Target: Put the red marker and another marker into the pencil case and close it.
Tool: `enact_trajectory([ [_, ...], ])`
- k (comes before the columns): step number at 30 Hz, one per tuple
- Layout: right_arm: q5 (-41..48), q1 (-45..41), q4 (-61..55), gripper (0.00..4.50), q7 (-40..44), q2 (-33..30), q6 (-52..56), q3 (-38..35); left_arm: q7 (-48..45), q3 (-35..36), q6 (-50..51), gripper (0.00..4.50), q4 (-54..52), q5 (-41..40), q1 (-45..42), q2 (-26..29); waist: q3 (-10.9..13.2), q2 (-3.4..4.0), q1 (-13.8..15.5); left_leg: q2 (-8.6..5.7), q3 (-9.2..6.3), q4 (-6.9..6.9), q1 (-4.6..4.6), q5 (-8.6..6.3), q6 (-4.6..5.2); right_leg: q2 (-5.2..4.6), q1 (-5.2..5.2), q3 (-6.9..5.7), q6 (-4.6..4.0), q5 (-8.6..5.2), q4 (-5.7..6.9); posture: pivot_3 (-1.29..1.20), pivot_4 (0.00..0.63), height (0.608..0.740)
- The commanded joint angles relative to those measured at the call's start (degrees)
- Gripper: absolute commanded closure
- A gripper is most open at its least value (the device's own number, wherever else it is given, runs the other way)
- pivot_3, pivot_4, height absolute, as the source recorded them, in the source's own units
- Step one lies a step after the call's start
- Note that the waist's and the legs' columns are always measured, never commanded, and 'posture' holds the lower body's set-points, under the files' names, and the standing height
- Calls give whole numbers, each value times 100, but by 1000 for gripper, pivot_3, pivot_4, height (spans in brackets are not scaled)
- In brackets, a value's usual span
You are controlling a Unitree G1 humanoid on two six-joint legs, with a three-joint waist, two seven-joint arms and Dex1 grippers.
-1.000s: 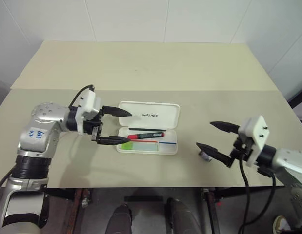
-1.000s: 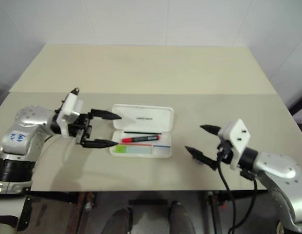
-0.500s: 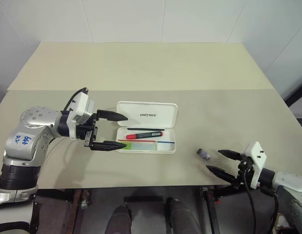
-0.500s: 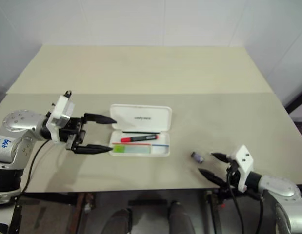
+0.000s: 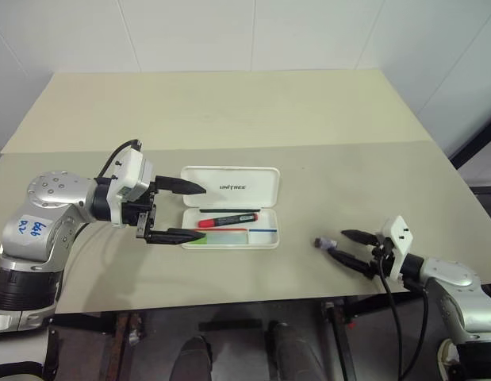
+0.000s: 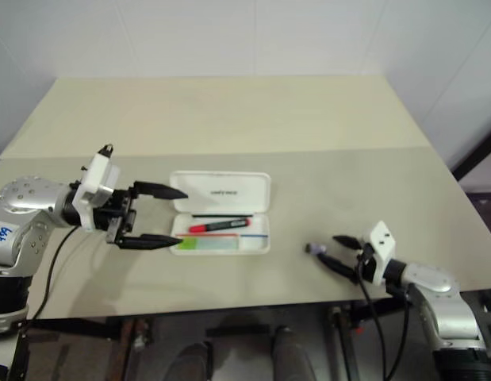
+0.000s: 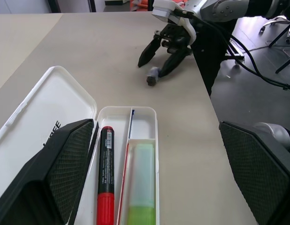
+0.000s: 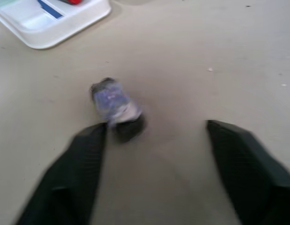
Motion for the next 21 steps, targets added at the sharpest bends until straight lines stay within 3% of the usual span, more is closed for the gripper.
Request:
enact_trajectory([
  [1, 26, 113, -114, 2356, 114, 90, 20, 137, 37, 202, -91, 0, -102, -75, 4, 90, 0, 0, -9, 0, 0, -3, 0, 0, 0, 0, -1, 0, 0, -3, 0, 0, 150, 740],
  [7, 64, 160, -397, 4466, 82, 148, 74, 176, 57, 195, -170, 0, -85, -75, 41, 66, 0, 0, -10, 0, 0, -27, 0, -4, -2, 0, -13, 0, 5, -18, 11, 0, 150, 740],
  [18, 100, 103, -600, 4466, -142, 44, 370, -35, 55, 202, -278, 0, -47, -63, 129, 61, 0, 0, 3, -1, 0, -17, -1, -4, -2, 0, -12, 1, 3, -19, 9, 0, 150, 740],
  [21, 109, 168, -851, 3853, 4, -140, 467, -34, 26, 200, -339, 0, -45, -52, 199, 71, 1, 2, 10, -1, 0, -14, -3, -4, -2, 0, -12, 1, 3, -19, 10, 0, 150, 740],
])
